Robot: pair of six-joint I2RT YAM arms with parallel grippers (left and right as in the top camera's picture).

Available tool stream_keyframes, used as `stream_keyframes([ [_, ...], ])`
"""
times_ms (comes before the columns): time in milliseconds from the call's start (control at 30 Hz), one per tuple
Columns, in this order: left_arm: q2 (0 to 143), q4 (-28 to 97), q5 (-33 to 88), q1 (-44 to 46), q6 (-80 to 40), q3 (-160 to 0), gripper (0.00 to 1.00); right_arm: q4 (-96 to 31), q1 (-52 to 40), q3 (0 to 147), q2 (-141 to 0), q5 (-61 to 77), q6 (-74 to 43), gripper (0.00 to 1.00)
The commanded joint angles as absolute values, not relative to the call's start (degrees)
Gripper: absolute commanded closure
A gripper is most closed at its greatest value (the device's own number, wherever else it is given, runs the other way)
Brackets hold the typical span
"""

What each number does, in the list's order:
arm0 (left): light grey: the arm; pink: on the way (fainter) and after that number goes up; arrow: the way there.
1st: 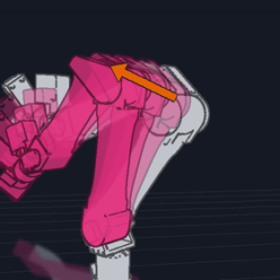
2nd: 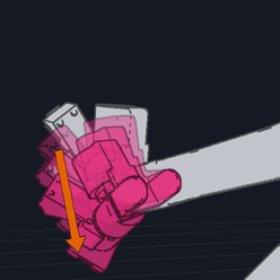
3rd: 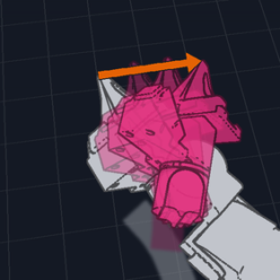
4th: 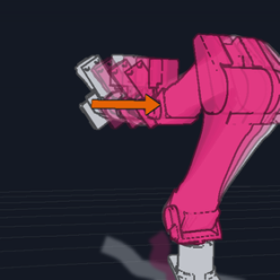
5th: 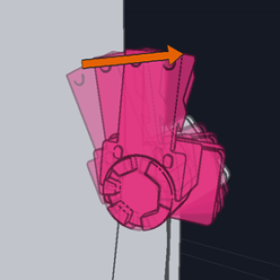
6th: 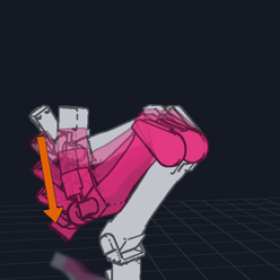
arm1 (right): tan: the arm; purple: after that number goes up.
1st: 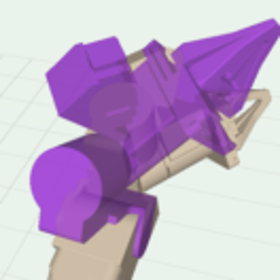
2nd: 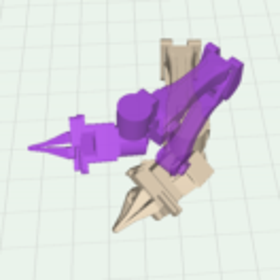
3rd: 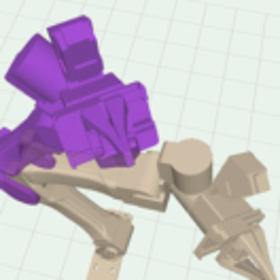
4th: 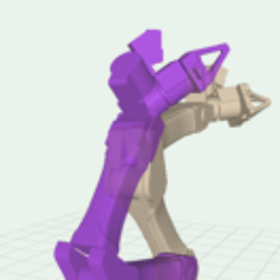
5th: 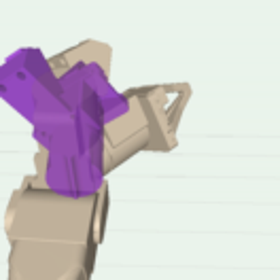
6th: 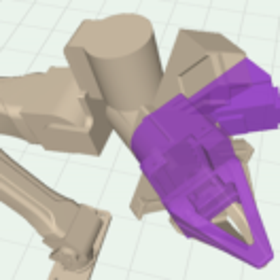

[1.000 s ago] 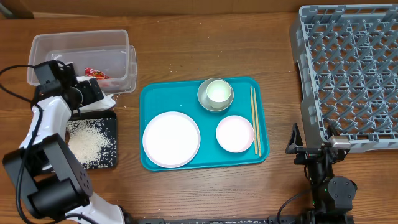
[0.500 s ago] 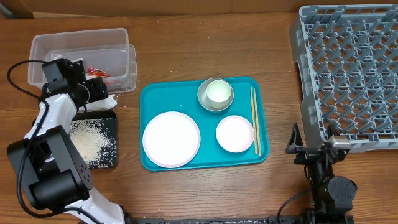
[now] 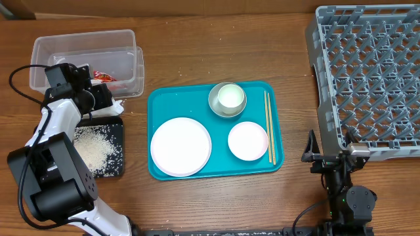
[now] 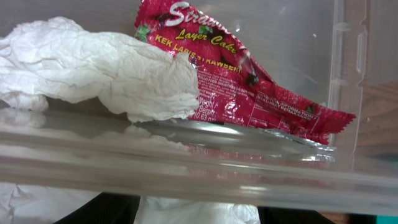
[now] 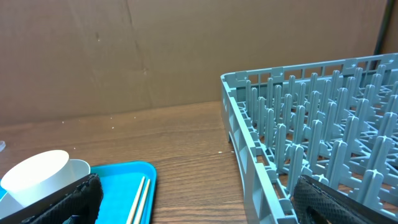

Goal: Sort waste into correct bins and load items into the dishwasher

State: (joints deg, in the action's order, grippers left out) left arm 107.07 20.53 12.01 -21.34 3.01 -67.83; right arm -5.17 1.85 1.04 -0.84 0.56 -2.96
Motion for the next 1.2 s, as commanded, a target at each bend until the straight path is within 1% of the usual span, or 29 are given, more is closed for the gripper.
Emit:
stream_keyframes([
  [0, 107.59, 21.21, 11.31, -21.19, 3.49, -67.57, 0.37, -4.84, 2.0, 0.47, -0.16, 0.03, -2.79, 0.0],
  [367, 107.59, 18.35, 9.17, -21.19, 3.9, -64.36, 0.37, -4.84, 2.0, 0.47, -0.16, 0.03, -2.79, 0.0],
  [467, 107.59, 17.93, 8.82, -21.19, 3.9, -64.31, 0.37, -4.84, 2.0, 0.47, -0.16, 0.03, -2.81, 0.0],
  [633, 107.59, 17.45, 8.23, -21.19, 4.93, -64.31, 0.42, -4.84, 2.0, 0.47, -0.16, 0.03, -2.79, 0.0],
  [800, 107.59, 16.43, 5.63, -21.19, 5.17, -64.27, 0.41, -4.84, 2.0, 0.47, -0.16, 0.03, -2.79, 0.0],
  [1167, 110.3, 15.75, 5.61, -21.19, 5.17, -64.2, 0.42, -4.84, 2.0, 0.47, -0.16, 0.03, -2.79, 0.0],
])
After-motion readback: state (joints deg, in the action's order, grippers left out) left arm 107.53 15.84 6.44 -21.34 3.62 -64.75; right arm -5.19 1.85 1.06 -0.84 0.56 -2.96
